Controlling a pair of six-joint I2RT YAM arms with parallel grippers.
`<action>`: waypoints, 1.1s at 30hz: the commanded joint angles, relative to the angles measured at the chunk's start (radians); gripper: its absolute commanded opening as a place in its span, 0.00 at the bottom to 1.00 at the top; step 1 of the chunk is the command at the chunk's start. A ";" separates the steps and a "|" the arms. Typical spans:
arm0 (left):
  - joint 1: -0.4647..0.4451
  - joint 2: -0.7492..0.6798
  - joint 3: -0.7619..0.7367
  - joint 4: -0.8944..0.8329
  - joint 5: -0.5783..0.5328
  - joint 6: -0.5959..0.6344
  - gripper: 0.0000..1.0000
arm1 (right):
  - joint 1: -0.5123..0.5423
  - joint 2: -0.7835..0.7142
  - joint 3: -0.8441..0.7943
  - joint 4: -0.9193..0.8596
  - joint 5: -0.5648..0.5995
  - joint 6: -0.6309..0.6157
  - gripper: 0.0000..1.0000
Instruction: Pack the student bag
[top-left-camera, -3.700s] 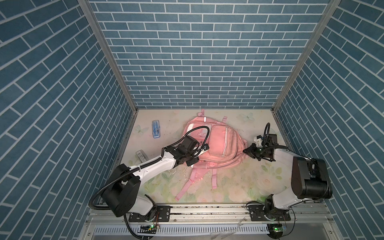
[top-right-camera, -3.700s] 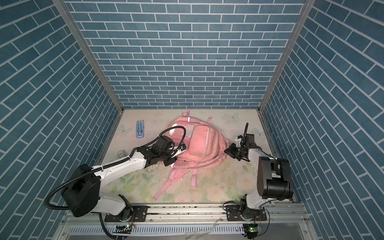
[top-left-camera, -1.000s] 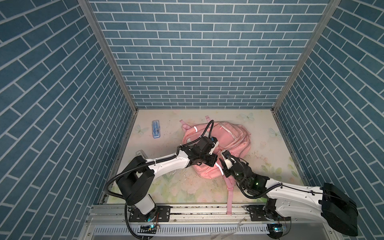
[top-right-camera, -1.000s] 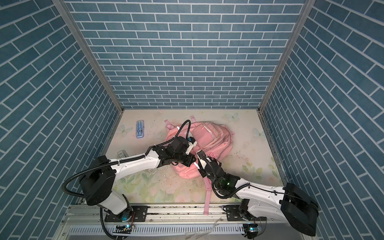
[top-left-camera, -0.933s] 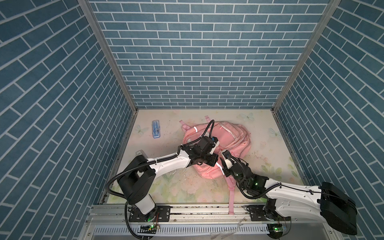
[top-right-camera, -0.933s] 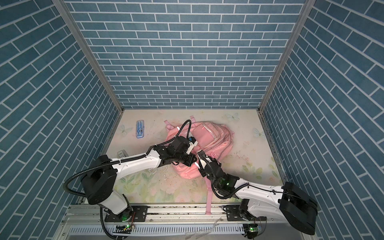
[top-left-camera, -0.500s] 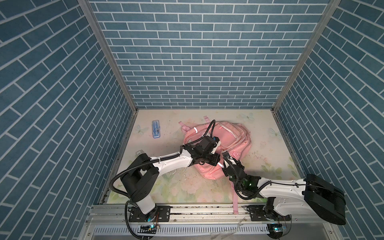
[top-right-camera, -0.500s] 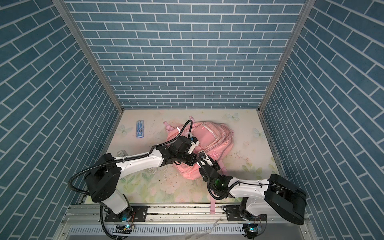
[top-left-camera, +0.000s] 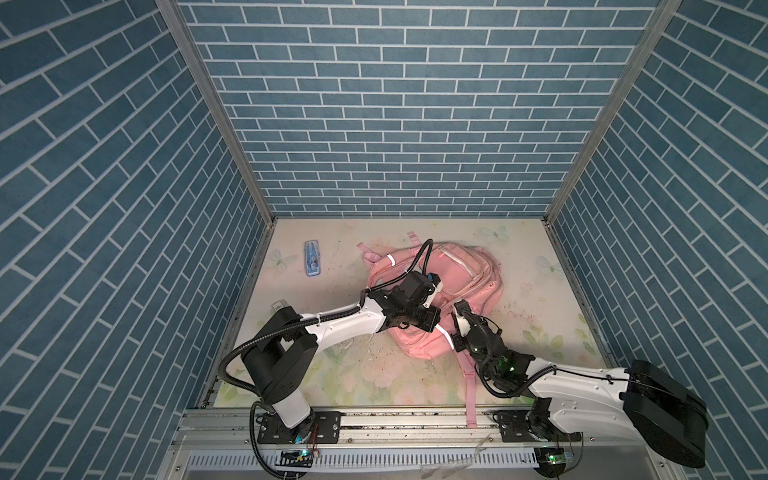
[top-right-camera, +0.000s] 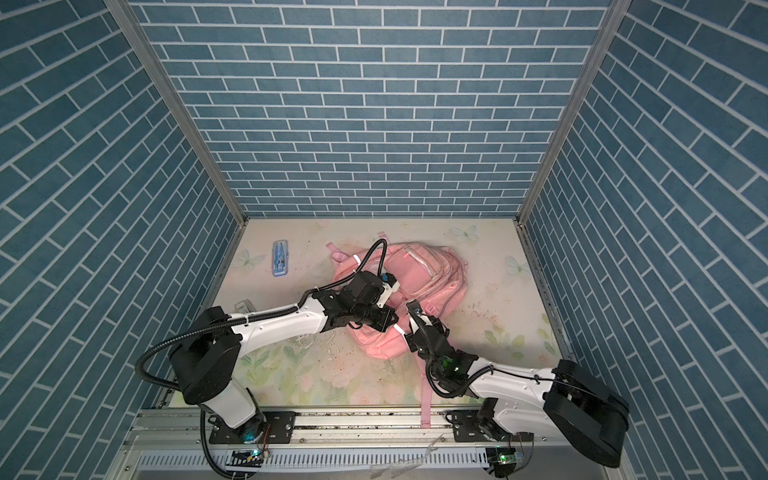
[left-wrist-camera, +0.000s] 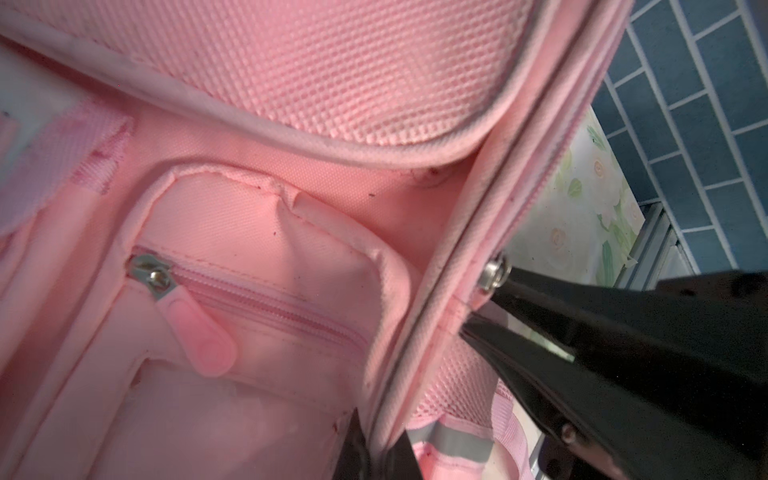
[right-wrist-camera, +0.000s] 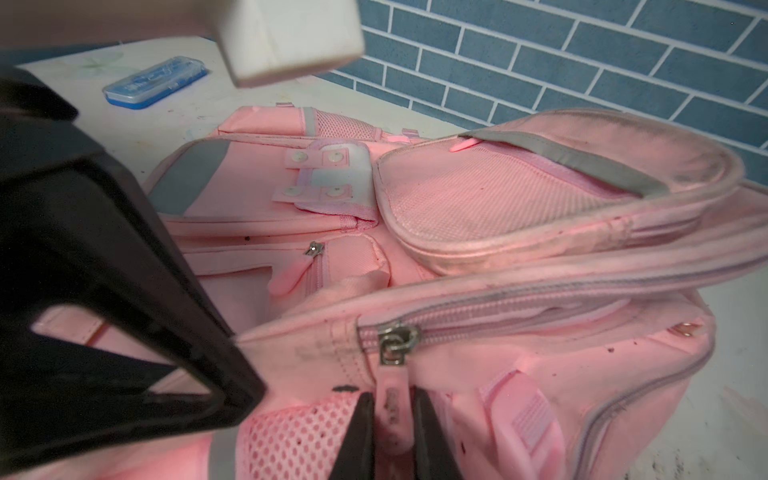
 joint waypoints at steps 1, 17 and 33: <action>-0.006 -0.012 0.048 0.019 0.032 0.031 0.00 | -0.067 -0.057 -0.023 -0.013 -0.182 0.014 0.00; -0.004 -0.013 0.056 -0.029 0.019 0.065 0.00 | -0.131 -0.050 -0.021 -0.004 -0.343 0.002 0.10; -0.004 0.036 0.108 -0.014 0.067 -0.037 0.00 | -0.010 -0.049 -0.013 0.052 0.017 -0.122 0.42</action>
